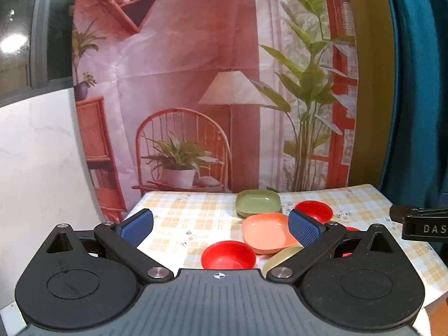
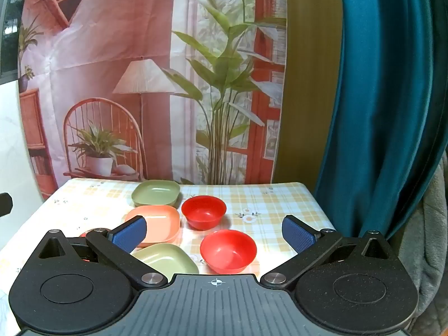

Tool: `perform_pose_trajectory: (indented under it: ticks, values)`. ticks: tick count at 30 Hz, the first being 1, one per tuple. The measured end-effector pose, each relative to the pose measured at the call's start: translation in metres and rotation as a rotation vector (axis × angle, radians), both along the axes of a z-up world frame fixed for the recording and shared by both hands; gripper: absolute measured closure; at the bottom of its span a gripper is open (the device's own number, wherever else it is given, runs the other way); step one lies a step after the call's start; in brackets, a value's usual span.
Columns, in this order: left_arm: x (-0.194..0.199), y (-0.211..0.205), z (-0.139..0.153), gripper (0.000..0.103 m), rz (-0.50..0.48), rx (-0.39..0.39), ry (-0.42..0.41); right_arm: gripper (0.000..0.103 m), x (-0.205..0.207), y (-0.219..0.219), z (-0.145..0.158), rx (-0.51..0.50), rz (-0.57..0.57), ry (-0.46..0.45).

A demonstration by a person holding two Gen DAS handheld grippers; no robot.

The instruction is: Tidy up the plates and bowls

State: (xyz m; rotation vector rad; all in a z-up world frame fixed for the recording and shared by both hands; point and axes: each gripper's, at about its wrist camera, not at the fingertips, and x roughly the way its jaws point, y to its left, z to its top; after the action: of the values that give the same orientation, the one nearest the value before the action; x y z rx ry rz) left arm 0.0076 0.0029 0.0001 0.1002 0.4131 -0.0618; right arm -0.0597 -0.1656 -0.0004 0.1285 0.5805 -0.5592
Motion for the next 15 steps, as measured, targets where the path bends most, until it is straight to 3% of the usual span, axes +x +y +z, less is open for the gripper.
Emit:
perform_pose_trajectory:
  ticks: [15]
  values:
    - [-0.0043, -0.0043, -0.0003, 0.0, 0.02, 0.01, -0.022, 0.0, 0.0004, 0.0005, -0.0007, 0.002, -0.002, 0.001]
